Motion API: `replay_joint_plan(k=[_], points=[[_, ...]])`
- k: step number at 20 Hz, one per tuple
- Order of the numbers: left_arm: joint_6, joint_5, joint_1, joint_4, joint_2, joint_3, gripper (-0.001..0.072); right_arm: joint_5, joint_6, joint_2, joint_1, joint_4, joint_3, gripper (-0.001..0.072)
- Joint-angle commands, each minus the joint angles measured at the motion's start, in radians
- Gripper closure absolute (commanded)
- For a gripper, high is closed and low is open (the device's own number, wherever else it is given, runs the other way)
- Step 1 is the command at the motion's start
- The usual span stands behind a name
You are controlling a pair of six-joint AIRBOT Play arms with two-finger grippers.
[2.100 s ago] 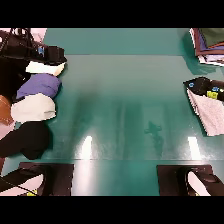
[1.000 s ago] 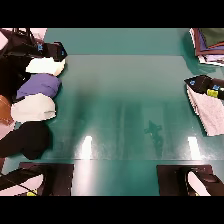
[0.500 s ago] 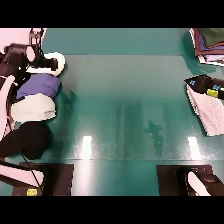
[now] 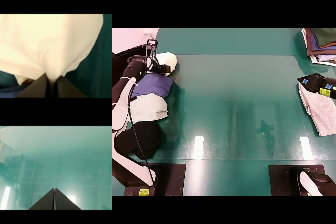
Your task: Fold the shirts.
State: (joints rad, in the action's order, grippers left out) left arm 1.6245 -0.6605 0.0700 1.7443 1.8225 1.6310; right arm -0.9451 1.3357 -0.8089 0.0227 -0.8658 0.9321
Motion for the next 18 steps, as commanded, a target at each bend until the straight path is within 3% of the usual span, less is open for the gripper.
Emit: replay_joint_plan(k=[1,5,11,14,18], points=[[-0.001,-0.078,0.003,0.000,0.009,0.110,0.0673,0.003,0.000,0.000,-0.001,0.001,0.001,0.0698],[-0.002,-0.198,0.002,-0.044,-0.072,0.309,0.0674,0.003,0.000,0.001,-0.001,0.002,0.021,0.0698],[-0.037,-0.371,-0.039,-0.058,-0.445,0.417,0.0674,0.027,-0.047,0.000,-0.001,-0.001,0.260,0.0698],[-0.054,-0.541,-0.155,-0.058,-0.587,0.417,0.0675,0.029,-0.048,0.000,-0.001,-0.002,0.357,0.0698],[-0.023,-0.781,-0.403,-0.092,-0.616,0.352,0.0674,0.019,-0.047,0.001,-0.001,-0.001,0.419,0.0698]])
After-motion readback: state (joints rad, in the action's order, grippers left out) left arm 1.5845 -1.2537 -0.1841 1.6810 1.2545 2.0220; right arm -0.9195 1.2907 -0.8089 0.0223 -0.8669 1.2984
